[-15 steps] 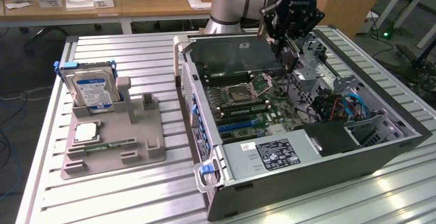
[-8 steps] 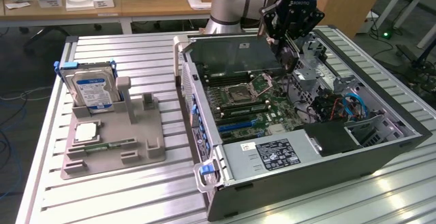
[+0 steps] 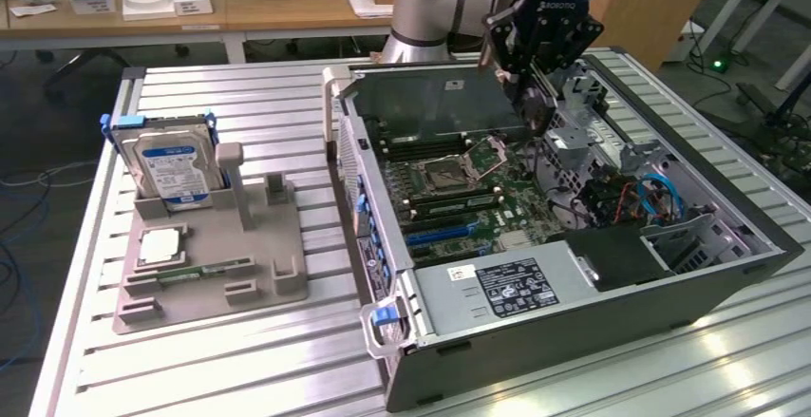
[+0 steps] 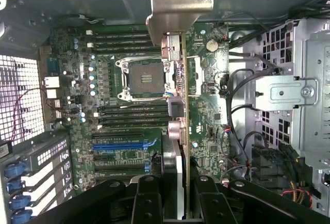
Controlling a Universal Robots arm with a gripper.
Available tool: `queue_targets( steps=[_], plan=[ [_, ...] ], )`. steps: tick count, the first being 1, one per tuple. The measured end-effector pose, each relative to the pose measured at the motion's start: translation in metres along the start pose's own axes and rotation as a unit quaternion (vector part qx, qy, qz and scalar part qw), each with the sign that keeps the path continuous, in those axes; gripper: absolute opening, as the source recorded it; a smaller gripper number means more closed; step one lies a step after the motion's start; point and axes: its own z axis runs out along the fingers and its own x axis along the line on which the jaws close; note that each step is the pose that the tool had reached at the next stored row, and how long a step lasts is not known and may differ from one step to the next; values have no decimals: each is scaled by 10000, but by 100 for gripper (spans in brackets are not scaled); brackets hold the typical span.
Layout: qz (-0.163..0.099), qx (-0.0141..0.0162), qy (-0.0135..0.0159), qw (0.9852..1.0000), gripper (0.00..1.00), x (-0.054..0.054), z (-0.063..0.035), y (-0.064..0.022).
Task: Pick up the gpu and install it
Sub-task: 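Insert the gpu into the slot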
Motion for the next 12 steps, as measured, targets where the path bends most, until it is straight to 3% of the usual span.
queue_targets(
  steps=[6,12],
  plan=[
    [-413,-4,-11,9991,28,0,0,0],
    [-928,-10,-25,9957,28,0,1,0]
  ],
)
